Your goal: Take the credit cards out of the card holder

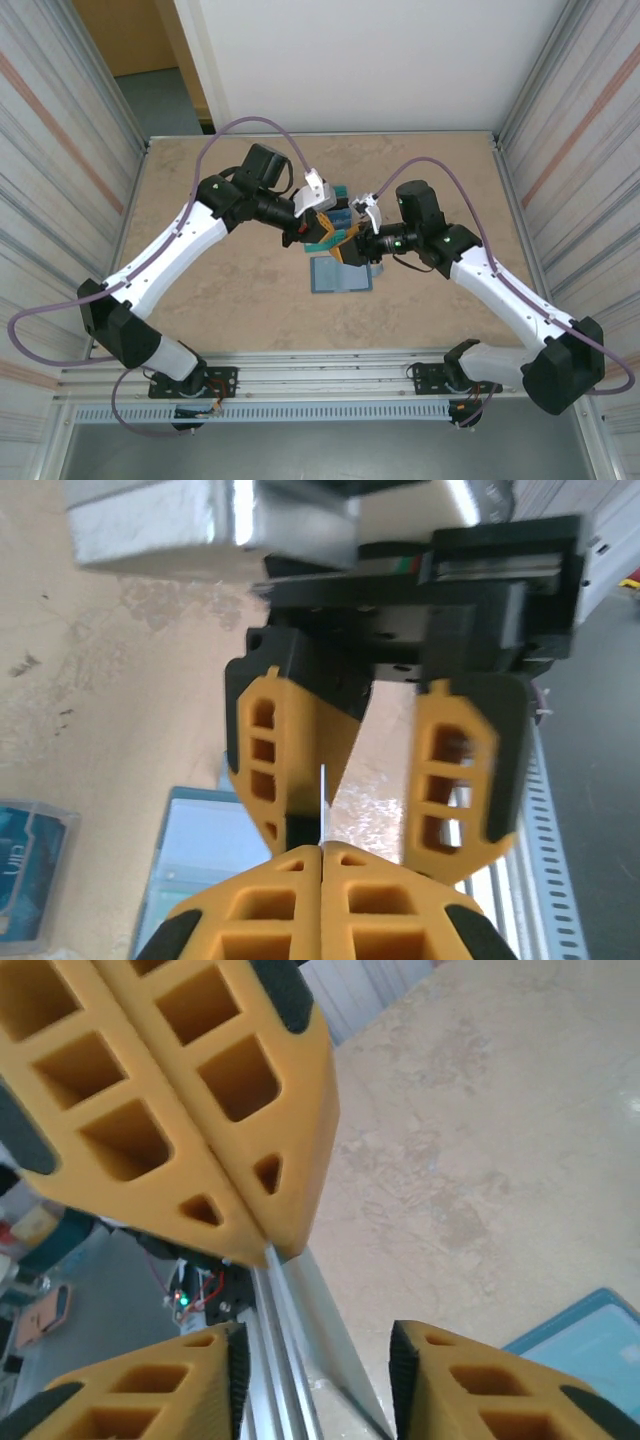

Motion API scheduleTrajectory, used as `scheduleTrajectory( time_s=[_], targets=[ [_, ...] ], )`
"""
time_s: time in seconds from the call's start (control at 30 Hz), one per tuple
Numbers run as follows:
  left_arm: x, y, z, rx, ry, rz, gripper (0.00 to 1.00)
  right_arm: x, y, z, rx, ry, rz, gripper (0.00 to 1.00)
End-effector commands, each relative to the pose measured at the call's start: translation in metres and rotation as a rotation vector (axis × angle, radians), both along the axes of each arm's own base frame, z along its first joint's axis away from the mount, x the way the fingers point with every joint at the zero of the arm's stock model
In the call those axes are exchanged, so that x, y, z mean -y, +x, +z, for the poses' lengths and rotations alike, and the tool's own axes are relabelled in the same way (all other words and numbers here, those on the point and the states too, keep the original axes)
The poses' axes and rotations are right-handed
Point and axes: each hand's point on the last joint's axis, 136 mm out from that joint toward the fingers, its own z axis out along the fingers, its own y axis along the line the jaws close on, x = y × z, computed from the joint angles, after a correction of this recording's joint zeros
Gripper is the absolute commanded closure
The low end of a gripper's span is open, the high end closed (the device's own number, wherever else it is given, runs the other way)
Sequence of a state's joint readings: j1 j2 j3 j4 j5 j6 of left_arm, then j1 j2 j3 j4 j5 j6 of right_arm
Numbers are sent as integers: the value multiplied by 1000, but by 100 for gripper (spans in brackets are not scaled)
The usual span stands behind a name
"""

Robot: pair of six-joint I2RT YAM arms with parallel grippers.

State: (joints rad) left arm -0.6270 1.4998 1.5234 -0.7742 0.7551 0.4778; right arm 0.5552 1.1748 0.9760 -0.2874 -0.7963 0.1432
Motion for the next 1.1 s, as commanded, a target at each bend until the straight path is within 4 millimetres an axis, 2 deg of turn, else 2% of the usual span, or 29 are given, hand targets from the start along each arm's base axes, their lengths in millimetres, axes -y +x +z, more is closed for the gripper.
scheduleTrajectory(
  time_s=[0.0, 0.13, 0.27, 0.33, 0.4, 0.57, 0.73, 0.9, 0.93, 0.97, 1.07],
  targets=[
    [-3, 28, 6, 143, -43, 42, 100, 13, 13, 2, 65, -30, -115, 43],
    [-8, 66, 9, 233, -78, 110, 100, 28, 24, -1, 93, -59, -236, 28],
    [-10, 105, 3, 309, -75, 165, 100, 47, 37, -1, 122, -82, -380, 14],
    [-9, 125, -4, 329, -72, 187, 100, 59, 45, -2, 123, -97, -470, 1],
    [-8, 145, -11, 341, -79, 200, 100, 71, 48, 3, 134, -93, -543, 1],
    [0, 186, -34, 384, -85, 195, 100, 104, 64, -5, 104, -144, -773, 1],
    [12, 215, -54, 390, -92, 161, 100, 120, 70, -14, 62, -166, -886, 1],
    [20, 236, -82, 377, -47, 143, 100, 125, 69, -13, 43, -153, -924, 1],
    [20, 237, -79, 386, -45, 140, 100, 126, 69, -12, 43, -149, -931, 1],
    [21, 240, -98, 358, -25, 134, 100, 127, 69, -12, 43, -147, -938, 1],
    [22, 245, -113, 345, -6, 130, 100, 130, 68, -10, 42, -142, -954, 1]
  ],
)
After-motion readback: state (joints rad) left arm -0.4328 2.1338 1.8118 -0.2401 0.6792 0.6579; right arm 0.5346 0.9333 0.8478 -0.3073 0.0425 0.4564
